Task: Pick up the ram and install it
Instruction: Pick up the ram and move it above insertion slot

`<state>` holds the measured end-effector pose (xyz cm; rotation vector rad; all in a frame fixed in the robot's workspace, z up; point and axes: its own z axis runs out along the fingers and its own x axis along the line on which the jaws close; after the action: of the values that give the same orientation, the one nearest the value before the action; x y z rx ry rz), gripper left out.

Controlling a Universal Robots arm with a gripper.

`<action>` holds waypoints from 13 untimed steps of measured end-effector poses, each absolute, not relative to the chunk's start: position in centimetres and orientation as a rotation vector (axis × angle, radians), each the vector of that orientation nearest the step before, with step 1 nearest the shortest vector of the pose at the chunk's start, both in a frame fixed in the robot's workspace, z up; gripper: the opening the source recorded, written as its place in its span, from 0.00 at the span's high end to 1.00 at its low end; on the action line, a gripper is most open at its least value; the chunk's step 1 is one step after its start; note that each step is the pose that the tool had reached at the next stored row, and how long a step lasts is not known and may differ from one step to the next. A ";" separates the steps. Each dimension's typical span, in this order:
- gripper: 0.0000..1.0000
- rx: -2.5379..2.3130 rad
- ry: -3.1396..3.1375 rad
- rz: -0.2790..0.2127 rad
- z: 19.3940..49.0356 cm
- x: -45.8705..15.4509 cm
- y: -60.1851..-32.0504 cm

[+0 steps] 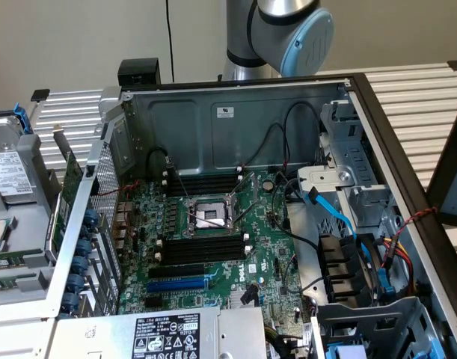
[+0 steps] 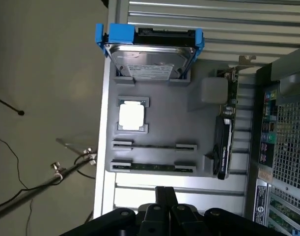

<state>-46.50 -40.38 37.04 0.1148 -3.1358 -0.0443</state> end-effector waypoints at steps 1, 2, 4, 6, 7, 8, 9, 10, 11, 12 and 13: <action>0.89 0.143 -3.134 -0.044 37.0 -46.5 -40.4; 0.89 0.171 -3.133 -0.044 37.0 -46.5 -40.4; 0.89 0.229 -3.129 -0.044 37.0 -46.5 -40.4; 0.89 0.286 -3.123 -0.044 37.0 -46.5 -40.4; 0.89 0.313 -3.120 -0.044 37.0 -46.5 -40.4; 0.89 0.342 -3.117 -0.044 37.0 -46.5 -40.4; 0.89 0.370 -3.113 -0.044 37.0 -46.5 -40.4; 0.89 0.398 -3.110 -0.043 37.0 -46.5 -40.4; 0.89 0.427 -3.106 -0.043 36.9 -46.5 -40.4; 0.89 0.456 -3.101 -0.043 36.9 -46.5 -40.4; 0.89 0.483 -3.097 -0.043 36.9 -46.5 -40.4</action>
<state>-46.50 -40.39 36.92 0.4829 -3.0971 -0.0433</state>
